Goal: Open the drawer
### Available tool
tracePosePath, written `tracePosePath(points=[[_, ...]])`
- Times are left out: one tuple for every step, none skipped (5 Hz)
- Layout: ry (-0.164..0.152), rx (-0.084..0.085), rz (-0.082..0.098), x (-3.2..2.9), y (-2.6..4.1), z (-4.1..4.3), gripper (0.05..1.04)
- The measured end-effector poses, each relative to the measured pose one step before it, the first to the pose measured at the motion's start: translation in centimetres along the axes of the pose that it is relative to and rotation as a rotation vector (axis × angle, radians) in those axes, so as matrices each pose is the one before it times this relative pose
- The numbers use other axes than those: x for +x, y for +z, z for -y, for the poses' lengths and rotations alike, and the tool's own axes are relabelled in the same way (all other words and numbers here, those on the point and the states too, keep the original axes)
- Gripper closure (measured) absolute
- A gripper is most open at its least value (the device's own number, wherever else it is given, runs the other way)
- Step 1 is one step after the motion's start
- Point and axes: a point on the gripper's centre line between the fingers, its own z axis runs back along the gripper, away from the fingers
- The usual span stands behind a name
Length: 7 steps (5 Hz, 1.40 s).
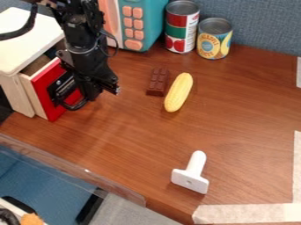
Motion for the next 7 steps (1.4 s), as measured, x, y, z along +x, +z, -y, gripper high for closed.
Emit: tracePosePath(points=[[-0.0023, 0.0050, -0.0045, -0.048, -0.184, 0.988, 0.993], [-0.0082, 0.0040, -0.0090, 0.175, -0.711, 1.558, 0.994], [0.0030, 0.0041, -0.0080, 0.233, -0.371, 1.165, 0.993], [-0.0031, -0.0158, -0.0109, 0.099, 0.209, 1.397, 0.994], [0.0058, -0.0319, -0.0172, 0.173, 0.531, 1.243, 0.994], [0.0116, -0.0187, -0.0067, 0.182, 0.557, 0.486, 0.994], [0.0166, -0.0163, 0.0030, 0.219, 0.118, 0.192, 0.963]])
